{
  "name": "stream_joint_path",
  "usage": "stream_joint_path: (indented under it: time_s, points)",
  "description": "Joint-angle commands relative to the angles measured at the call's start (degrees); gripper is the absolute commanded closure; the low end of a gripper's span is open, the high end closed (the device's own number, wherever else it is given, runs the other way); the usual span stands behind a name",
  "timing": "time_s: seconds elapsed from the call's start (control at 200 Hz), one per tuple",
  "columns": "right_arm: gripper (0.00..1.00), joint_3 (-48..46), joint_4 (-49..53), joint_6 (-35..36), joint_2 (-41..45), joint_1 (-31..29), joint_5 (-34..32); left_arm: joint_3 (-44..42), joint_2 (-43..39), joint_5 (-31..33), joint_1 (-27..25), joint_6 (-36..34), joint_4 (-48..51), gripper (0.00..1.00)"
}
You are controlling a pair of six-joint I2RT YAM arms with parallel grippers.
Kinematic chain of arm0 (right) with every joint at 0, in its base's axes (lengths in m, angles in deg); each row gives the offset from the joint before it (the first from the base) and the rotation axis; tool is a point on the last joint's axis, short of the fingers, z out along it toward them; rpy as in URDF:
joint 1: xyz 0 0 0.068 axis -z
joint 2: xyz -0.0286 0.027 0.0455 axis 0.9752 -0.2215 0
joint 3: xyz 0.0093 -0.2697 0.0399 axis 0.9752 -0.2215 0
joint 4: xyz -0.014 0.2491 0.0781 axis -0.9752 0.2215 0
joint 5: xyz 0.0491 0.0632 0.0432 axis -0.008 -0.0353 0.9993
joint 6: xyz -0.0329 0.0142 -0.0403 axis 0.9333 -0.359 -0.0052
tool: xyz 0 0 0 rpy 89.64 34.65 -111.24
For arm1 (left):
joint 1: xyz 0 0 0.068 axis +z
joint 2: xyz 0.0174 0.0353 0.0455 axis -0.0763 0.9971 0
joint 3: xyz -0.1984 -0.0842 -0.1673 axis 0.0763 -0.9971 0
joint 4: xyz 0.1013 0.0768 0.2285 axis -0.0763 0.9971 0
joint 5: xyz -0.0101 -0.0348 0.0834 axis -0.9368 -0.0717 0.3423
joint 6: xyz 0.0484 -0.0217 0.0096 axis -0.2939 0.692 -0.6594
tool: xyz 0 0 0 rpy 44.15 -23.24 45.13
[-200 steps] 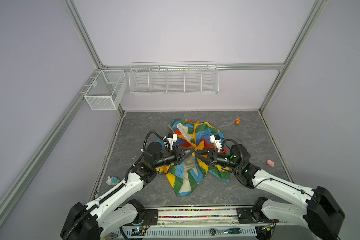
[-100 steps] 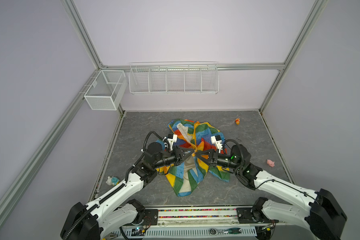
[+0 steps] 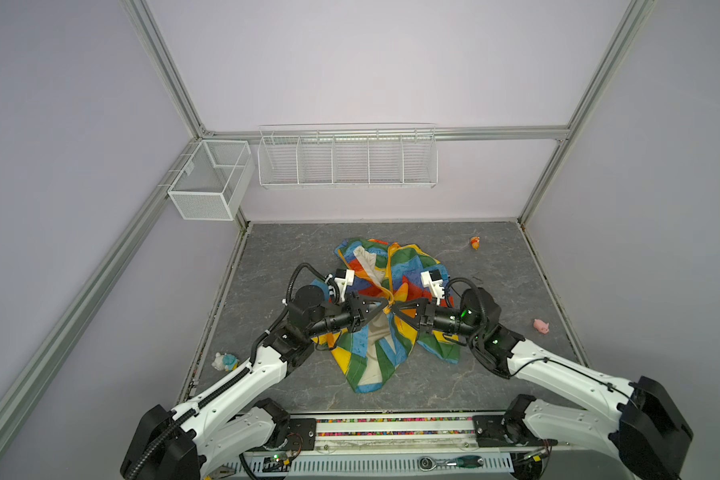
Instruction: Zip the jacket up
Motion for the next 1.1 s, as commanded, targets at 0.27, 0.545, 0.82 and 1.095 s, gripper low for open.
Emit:
stream_joint_path:
  time_s: [0.27, 0.545, 0.82, 1.095]
  points:
    - [0.91, 2.25, 3.48, 2.35, -0.76, -0.22, -0.23, -0.77, -2.14, -0.99, -0.28, 0.60, -0.84, 1.00]
    - [0.94, 2.86, 4.27, 3.24, -2.50, -0.32, 0.64, -0.60, -2.26, -1.07, -0.21, 0.47, -0.52, 1.00]
    - [0.82, 3.35, 4.04, 3.22, -4.00, -0.39, 1.50, -0.60, -2.39, -1.09, -0.27, 0.47, -0.56, 1.00]
    - [0.84, 3.44, 2.76, 2.63, -4.61, -0.82, 1.96, -0.51, -2.29, -1.07, -0.30, 0.47, -0.71, 1.00]
